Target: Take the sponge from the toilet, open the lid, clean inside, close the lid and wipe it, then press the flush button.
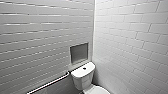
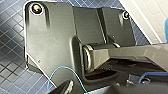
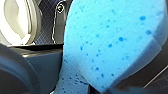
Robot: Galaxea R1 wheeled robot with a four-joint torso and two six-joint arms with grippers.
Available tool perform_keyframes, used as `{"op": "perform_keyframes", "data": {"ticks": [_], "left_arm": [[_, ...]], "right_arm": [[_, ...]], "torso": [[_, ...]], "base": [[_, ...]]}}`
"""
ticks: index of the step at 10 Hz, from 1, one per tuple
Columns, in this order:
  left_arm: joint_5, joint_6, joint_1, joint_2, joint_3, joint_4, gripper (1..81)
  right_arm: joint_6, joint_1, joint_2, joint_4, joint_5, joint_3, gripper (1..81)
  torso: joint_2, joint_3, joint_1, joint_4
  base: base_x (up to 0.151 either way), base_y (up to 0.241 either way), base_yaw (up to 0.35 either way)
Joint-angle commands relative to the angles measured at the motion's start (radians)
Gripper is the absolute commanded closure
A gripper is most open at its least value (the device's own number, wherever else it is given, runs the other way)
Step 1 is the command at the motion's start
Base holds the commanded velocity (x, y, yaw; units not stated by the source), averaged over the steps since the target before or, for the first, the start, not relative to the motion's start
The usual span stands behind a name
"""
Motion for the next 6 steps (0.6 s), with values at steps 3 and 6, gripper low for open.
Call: {"op": "perform_keyframes", "data": {"ticks": [3, 6], "left_arm": [[0.045, -0.001, -0.045, -0.015, 0.015, -0.006, 1.0], [0.038, -0.001, -0.045, -0.015, 0.015, -0.005, 1.0]], "right_arm": [[-0.004, 0.019, -0.04, 0.021, -0.045, 0.052, 81.1], [-0.004, 0.016, -0.038, 0.018, -0.045, 0.049, 81.1]], "torso": [[0.0, 0.0, 0.0, 0.0], [0.0, 0.0, 0.0, 0.0]], "base": [[0.0, 0.0, 0.0], [0.0, 0.0, 0.0]]}}
